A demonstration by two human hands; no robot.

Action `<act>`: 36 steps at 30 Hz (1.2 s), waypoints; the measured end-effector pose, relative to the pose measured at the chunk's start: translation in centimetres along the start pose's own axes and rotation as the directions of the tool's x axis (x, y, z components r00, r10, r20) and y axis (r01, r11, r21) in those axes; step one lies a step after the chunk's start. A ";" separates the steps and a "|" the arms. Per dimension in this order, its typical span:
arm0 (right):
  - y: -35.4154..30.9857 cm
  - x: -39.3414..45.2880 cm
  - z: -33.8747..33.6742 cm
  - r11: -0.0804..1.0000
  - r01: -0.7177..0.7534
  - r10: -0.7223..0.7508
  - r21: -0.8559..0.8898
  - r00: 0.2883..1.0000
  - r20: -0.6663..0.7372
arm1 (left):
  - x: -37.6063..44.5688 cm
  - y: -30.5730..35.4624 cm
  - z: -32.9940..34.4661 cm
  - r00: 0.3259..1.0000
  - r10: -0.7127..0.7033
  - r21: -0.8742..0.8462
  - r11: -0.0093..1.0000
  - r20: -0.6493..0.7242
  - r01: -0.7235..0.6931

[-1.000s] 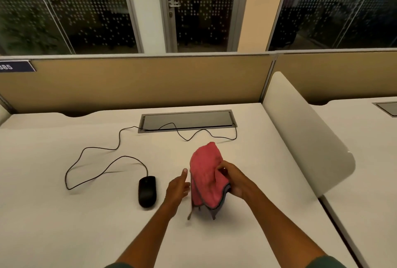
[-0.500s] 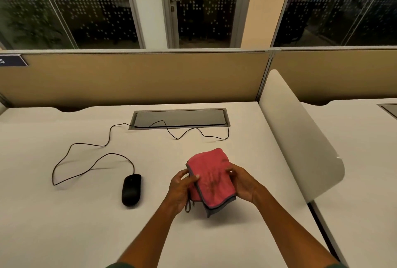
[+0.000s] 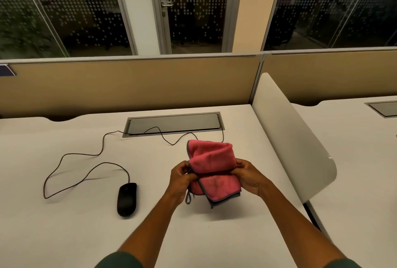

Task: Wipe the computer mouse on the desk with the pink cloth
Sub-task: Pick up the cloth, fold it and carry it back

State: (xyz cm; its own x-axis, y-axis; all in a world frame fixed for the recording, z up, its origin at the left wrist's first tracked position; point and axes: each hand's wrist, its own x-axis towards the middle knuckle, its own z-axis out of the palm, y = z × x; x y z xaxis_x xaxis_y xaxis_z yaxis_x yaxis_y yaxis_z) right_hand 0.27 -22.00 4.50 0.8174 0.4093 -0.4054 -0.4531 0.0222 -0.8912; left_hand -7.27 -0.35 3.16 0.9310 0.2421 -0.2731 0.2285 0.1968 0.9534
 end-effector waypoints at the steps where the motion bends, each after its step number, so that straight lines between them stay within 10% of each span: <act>1: -0.2 0.0 -0.1 1.000 0.009 -0.009 0.013 1.000 0.008 | 0.0 0.4 0.2 1.000 0.016 0.013 1.000 0.002 -0.017; 14: -2.0 -1.2 -0.9 0.920 -0.103 0.108 0.378 0.994 0.010 | 0.2 1.5 -0.1 0.980 -0.133 -0.098 0.984 0.147 0.148; 20: -1.1 -0.6 -0.8 0.999 -0.046 0.046 0.002 0.995 -0.087 | 0.8 1.3 0.0 0.952 -0.234 -0.181 0.946 0.199 0.271; 27: -0.6 -0.5 -0.5 0.994 0.028 -0.011 0.103 0.987 -0.159 | 0.8 1.5 0.6 0.861 -0.427 -0.048 0.889 0.277 0.456; 36: 0.7 -0.9 -2.9 0.995 -0.026 0.041 0.100 0.988 -0.148 | 1.8 -0.5 1.7 0.950 -0.292 -0.034 0.954 0.108 0.297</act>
State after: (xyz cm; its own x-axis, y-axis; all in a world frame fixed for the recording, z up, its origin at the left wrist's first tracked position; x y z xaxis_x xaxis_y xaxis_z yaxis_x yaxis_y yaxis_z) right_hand 0.25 -24.98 3.67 0.8417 0.2705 -0.4672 -0.5077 0.1021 -0.8555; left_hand -5.22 -1.67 2.39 0.8489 0.0705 -0.5238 0.4846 0.2921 0.8246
